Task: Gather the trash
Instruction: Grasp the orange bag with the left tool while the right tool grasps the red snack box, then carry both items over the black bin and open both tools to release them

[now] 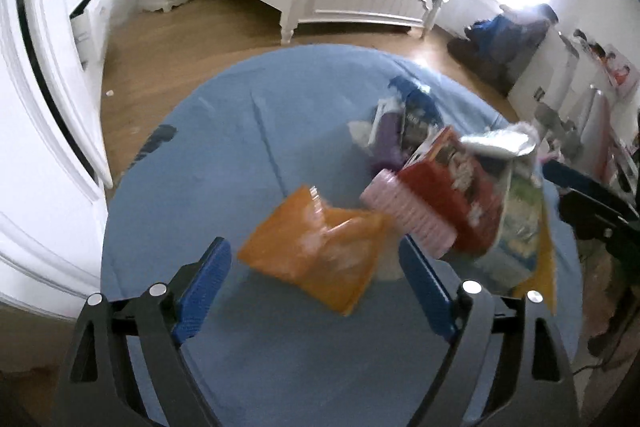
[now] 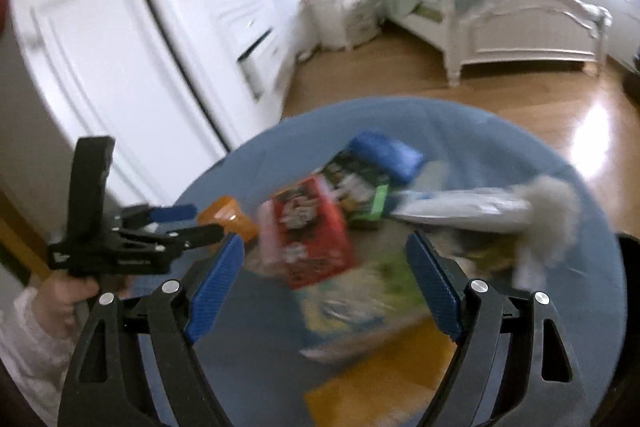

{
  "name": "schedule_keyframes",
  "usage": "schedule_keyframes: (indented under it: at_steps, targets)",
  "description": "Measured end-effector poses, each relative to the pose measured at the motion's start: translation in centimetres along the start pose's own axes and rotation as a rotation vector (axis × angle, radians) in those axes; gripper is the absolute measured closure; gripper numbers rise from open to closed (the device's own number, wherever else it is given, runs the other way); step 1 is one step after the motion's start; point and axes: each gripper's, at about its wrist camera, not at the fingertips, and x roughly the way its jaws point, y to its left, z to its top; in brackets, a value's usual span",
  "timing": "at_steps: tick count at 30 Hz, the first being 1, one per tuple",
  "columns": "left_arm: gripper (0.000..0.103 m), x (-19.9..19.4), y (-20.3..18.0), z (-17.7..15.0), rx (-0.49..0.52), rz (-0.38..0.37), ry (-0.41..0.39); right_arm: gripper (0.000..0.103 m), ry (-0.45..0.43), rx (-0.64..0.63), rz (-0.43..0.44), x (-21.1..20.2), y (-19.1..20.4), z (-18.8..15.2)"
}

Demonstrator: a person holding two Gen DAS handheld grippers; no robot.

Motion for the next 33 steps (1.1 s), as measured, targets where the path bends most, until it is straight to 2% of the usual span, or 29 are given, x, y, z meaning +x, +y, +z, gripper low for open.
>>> schedule_keyframes:
  at_steps: [3,5,8,9,10,11,12,13,14,15,19,24,28,33]
  targets:
    - [0.018,0.9,-0.1,0.0,0.058,0.004,0.033,0.020,0.090,-0.043,-0.081,3.1,1.1,0.7]
    - [0.018,0.9,-0.9,-0.4,0.108,-0.001,0.022,0.021,0.129,-0.064,-0.102,4.6,1.6,1.1]
    - [0.020,1.5,-1.0,-0.2,0.150,-0.010,0.023,0.028,0.171,-0.108,-0.151,6.1,2.6,0.7]
    - [0.025,1.6,-1.0,0.0,0.152,-0.009,0.022,0.032,0.181,-0.109,-0.151,6.4,2.6,0.9]
    - [0.036,1.7,-0.8,0.1,0.155,-0.014,0.017,0.034,0.188,-0.105,-0.143,6.8,2.5,0.8]
    - [0.038,1.7,-0.8,0.1,0.156,-0.010,0.013,0.035,0.194,-0.100,-0.133,7.0,2.4,0.8]
    - [0.047,1.8,-0.6,0.3,0.156,-0.006,0.012,0.038,0.198,-0.096,-0.124,7.2,2.3,0.9]
    - [0.062,1.9,-0.3,0.5,0.149,0.002,0.008,0.044,0.200,-0.093,-0.112,7.4,2.3,1.0]
    - [0.065,1.9,0.1,0.6,0.139,-0.016,0.007,0.046,0.196,-0.089,-0.107,7.3,2.1,1.0]
    - [0.073,1.9,0.4,0.7,0.124,-0.047,0.007,0.046,0.190,-0.083,-0.101,7.0,1.8,0.9]
    - [0.074,1.6,0.6,0.3,0.125,-0.070,-0.008,0.046,0.117,-0.030,-0.006,4.7,1.0,1.0]
    - [0.075,-0.3,0.0,0.6,0.096,-0.112,-0.072,0.046,-0.095,0.082,0.123,-1.9,-0.7,1.2]
    - [0.075,-3.1,-2.7,2.6,0.098,-0.174,-0.147,0.046,-0.242,0.125,0.069,-7.2,-3.1,0.9]
    - [0.074,-5.0,-8.5,5.6,0.128,-0.281,-0.229,0.046,-0.395,0.193,-0.066,-13.7,-7.6,-0.5]
